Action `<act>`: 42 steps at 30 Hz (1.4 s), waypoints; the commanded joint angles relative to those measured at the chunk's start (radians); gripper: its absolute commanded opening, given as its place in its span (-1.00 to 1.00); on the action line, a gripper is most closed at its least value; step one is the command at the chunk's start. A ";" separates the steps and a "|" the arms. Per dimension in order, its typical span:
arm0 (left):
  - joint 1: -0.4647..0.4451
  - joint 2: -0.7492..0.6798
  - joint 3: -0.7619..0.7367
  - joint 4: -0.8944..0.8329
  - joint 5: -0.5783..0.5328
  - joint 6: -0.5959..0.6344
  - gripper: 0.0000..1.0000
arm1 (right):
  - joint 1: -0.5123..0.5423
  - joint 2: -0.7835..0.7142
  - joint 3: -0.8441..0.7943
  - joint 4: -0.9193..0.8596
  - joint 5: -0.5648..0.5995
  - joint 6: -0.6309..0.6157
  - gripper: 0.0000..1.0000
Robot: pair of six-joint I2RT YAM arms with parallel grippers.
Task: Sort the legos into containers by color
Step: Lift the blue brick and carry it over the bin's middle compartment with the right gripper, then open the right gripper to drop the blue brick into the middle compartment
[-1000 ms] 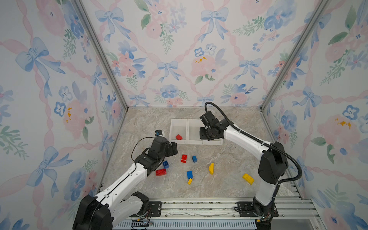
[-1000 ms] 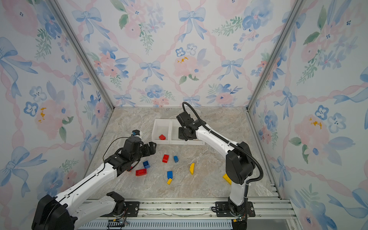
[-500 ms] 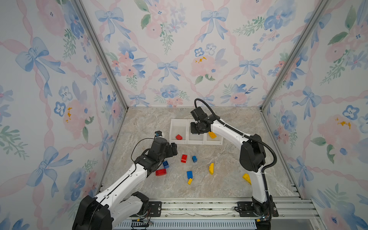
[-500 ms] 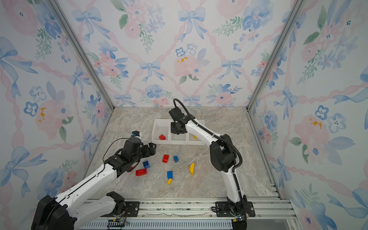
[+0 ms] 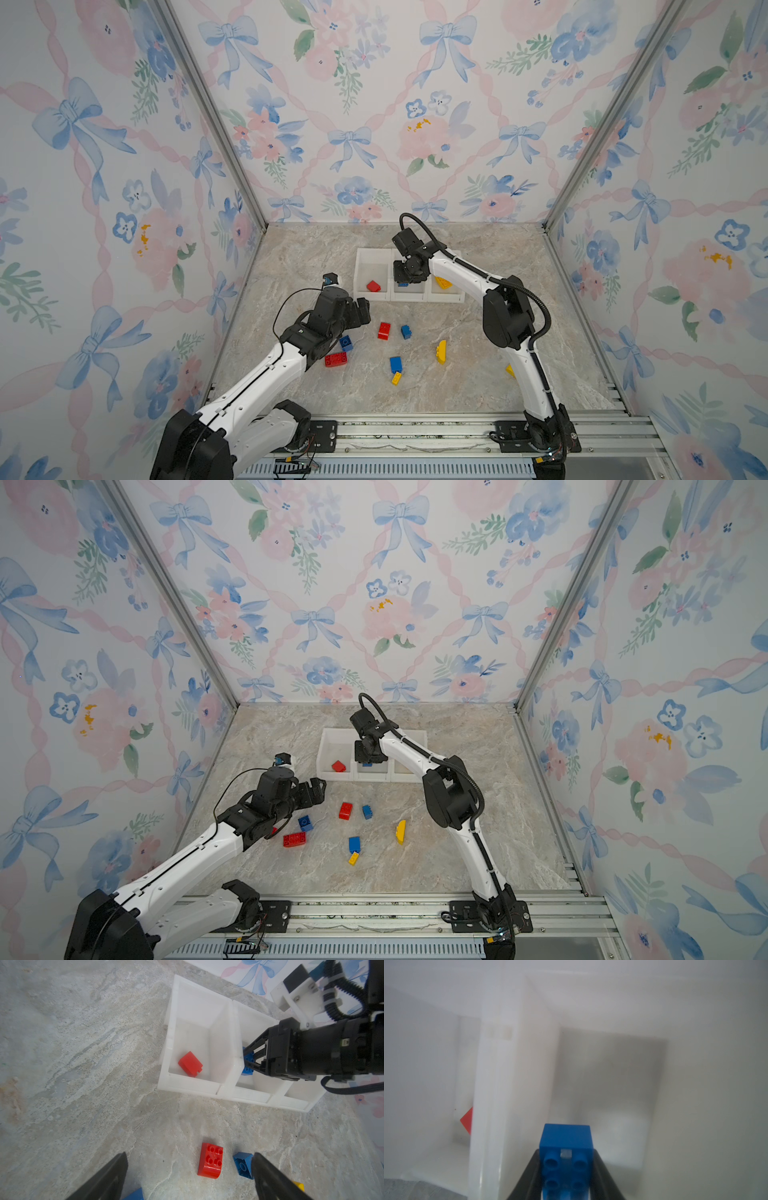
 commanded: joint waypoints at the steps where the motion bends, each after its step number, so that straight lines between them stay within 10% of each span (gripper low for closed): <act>1: 0.005 -0.011 -0.009 -0.009 0.008 0.001 0.90 | -0.014 0.027 0.043 -0.040 -0.016 0.004 -0.25; 42: 0.003 0.051 0.094 -0.263 -0.026 -0.070 0.77 | 0.002 -0.424 -0.401 0.024 -0.034 0.015 0.59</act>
